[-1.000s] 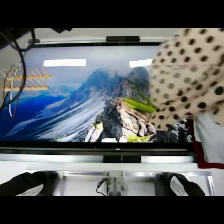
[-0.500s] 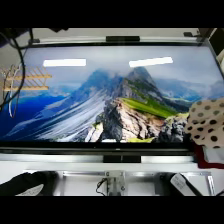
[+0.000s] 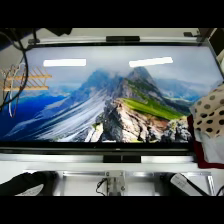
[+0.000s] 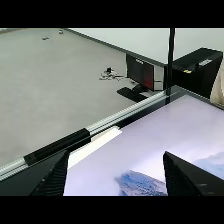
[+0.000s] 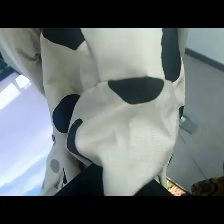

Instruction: Fold the shirts.

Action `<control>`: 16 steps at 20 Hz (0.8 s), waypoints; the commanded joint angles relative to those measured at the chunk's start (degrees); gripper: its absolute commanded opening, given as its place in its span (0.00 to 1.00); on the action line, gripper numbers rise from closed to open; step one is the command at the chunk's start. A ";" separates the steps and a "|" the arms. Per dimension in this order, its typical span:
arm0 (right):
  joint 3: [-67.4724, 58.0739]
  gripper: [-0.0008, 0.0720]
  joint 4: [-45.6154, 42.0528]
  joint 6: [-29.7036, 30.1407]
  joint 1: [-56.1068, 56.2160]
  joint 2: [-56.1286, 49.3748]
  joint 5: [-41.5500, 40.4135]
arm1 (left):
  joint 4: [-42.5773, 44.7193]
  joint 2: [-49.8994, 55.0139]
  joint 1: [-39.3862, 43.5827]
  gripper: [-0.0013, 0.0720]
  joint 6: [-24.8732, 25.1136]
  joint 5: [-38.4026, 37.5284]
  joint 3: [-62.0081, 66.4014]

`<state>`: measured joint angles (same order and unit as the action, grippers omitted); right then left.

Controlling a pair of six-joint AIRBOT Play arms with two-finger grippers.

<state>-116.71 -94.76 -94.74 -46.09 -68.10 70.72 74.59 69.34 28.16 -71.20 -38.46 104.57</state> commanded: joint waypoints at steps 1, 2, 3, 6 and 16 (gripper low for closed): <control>-0.07 0.07 -6.27 -3.04 -0.92 -2.10 -4.00 | 0.00 0.00 -0.04 0.94 0.00 -0.20 -0.02; -0.07 0.07 -6.10 -3.85 -2.36 -2.64 -4.98 | 0.02 0.00 -0.04 0.94 0.00 -0.20 -0.02; -0.07 0.07 -5.64 -5.53 -4.17 -3.52 -5.27 | 0.02 0.00 -0.04 0.94 0.02 -0.20 -0.02; -0.07 0.07 1.68 -6.88 -10.49 -6.49 -7.19 | 0.02 -0.04 -0.04 0.94 0.02 -0.17 -0.02; -0.07 0.07 3.15 -6.47 -15.89 -11.15 -25.09 | 0.02 -0.02 -0.04 0.94 0.00 -2.91 -0.02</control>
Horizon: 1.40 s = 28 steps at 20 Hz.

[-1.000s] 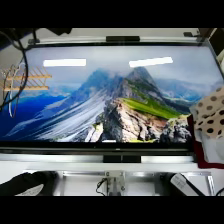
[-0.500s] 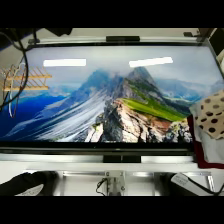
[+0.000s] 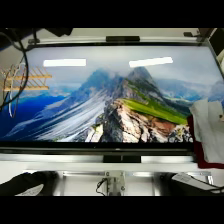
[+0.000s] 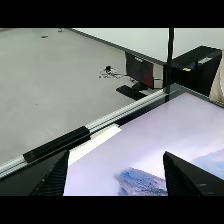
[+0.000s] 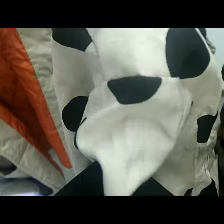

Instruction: Fold the shirts.

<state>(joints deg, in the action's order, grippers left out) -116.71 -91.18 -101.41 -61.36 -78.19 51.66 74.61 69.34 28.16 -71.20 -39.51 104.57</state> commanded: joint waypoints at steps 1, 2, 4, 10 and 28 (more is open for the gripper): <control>-0.07 0.07 -0.50 0.17 -0.61 -1.40 -7.56 | 0.04 -0.02 -0.04 0.94 0.00 -3.21 -0.02; -0.07 0.07 -1.38 0.20 -0.61 -1.77 -9.03 | 0.48 -0.04 -0.04 0.94 0.00 -4.74 -0.02; -0.07 0.07 -3.48 0.15 -0.61 -2.71 -10.14 | 1.03 -0.04 -0.04 0.94 0.00 -6.91 -0.02; -0.07 0.07 -3.17 -0.02 -3.58 -5.33 -12.11 | 3.50 -0.04 -0.04 0.84 0.00 -9.14 -0.02; -0.07 0.07 17.62 12.09 -7.45 -4.96 0.24 | 4.07 0.68 -0.04 0.84 -3.67 -12.61 -0.02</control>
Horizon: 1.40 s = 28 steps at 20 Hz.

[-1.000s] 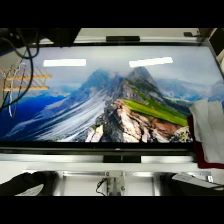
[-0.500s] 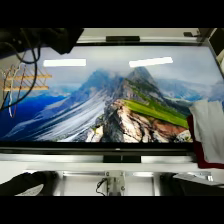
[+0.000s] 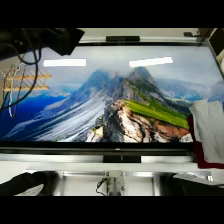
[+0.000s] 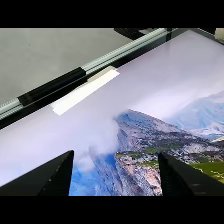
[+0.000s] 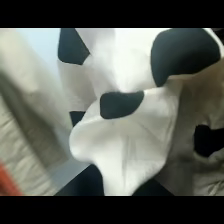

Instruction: Fold the shirts.

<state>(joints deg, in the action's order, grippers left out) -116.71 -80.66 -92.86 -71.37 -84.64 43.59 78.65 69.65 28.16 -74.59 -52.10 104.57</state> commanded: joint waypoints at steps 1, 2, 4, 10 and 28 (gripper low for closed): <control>-0.07 0.07 7.34 3.45 4.85 3.10 9.81 | 0.02 0.70 -0.04 0.84 -0.28 0.00 -0.02; -0.07 0.07 7.30 3.10 7.28 4.79 10.91 | 0.02 1.03 -0.04 0.84 -0.31 0.00 -0.02; -0.07 0.07 7.06 1.79 12.74 8.74 15.39 | 0.02 1.86 -0.04 0.84 -1.03 0.00 -0.02; -0.07 0.07 8.39 1.68 30.97 18.64 36.87 | -0.26 4.15 0.00 0.84 -2.03 0.44 -0.02; 1.73 0.07 5.53 20.96 93.44 11.87 46.86 | -10.75 4.81 0.76 0.69 1.11 -0.22 7.89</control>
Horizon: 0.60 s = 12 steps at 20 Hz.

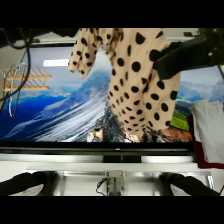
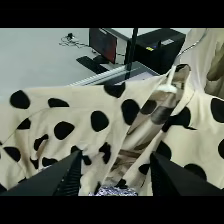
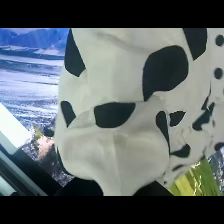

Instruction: Fold the shirts.

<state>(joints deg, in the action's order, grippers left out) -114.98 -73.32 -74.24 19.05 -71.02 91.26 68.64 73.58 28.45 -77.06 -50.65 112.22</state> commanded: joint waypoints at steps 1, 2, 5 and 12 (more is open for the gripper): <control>0.00 0.07 -1.97 2.36 2.97 -1.90 -1.14 | -1.38 1.53 0.85 0.72 5.18 -1.66 0.24; 0.00 0.07 -2.51 2.51 2.91 -1.90 -1.75 | -1.88 2.27 1.53 0.90 6.47 -1.60 0.24; 0.00 0.07 -1.53 2.62 2.97 -1.90 -1.64 | -1.86 4.81 4.35 0.95 7.93 3.96 0.24; 0.00 0.07 -0.48 2.62 2.97 -1.90 -0.83 | -1.84 8.39 7.89 0.93 9.70 21.33 0.24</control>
<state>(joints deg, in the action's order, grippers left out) -114.98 -74.11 -71.75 21.96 -72.88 90.11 66.81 80.62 35.46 -68.03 -35.20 112.44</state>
